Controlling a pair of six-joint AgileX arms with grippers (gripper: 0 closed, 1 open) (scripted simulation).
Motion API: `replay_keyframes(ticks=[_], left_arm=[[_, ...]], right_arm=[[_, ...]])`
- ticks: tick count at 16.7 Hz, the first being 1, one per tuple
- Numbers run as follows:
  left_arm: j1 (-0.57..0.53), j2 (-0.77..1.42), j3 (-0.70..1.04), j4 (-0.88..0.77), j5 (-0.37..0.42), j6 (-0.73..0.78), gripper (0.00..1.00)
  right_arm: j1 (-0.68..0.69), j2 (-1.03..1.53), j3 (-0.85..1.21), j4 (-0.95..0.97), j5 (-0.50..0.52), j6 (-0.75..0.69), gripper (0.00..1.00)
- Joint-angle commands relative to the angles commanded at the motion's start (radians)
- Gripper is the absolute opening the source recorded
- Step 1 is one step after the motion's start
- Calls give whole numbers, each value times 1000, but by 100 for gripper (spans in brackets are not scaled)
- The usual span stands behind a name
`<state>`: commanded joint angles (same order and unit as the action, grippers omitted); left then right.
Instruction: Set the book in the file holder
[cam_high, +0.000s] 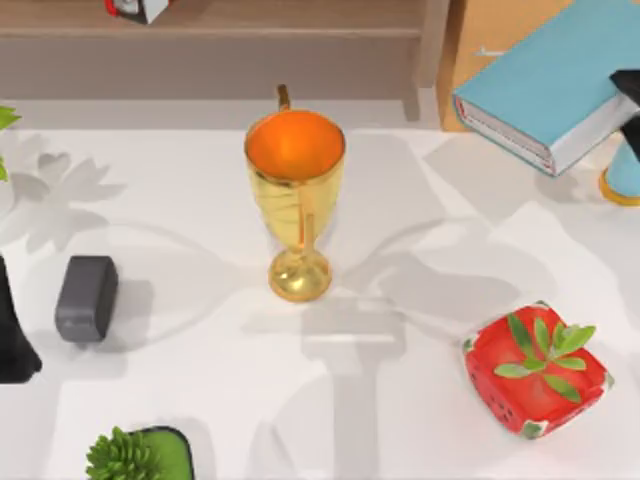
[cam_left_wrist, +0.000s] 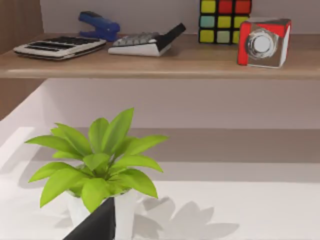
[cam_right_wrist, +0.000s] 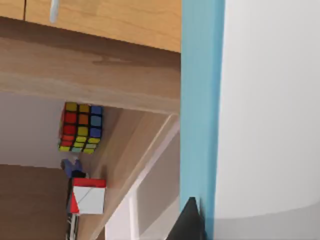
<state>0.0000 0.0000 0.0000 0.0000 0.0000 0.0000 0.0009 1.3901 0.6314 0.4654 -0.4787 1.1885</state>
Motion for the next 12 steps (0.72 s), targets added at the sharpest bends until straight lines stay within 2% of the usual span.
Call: replay_keyframes(ticks=[7, 12], left_arm=[[0, 0, 0, 0, 0, 0, 100], [0, 0, 0, 0, 0, 0, 100]], right_arm=[[-395, 211, 60, 104, -20, 198, 0], [-516, 399, 208, 185, 8, 247, 0]])
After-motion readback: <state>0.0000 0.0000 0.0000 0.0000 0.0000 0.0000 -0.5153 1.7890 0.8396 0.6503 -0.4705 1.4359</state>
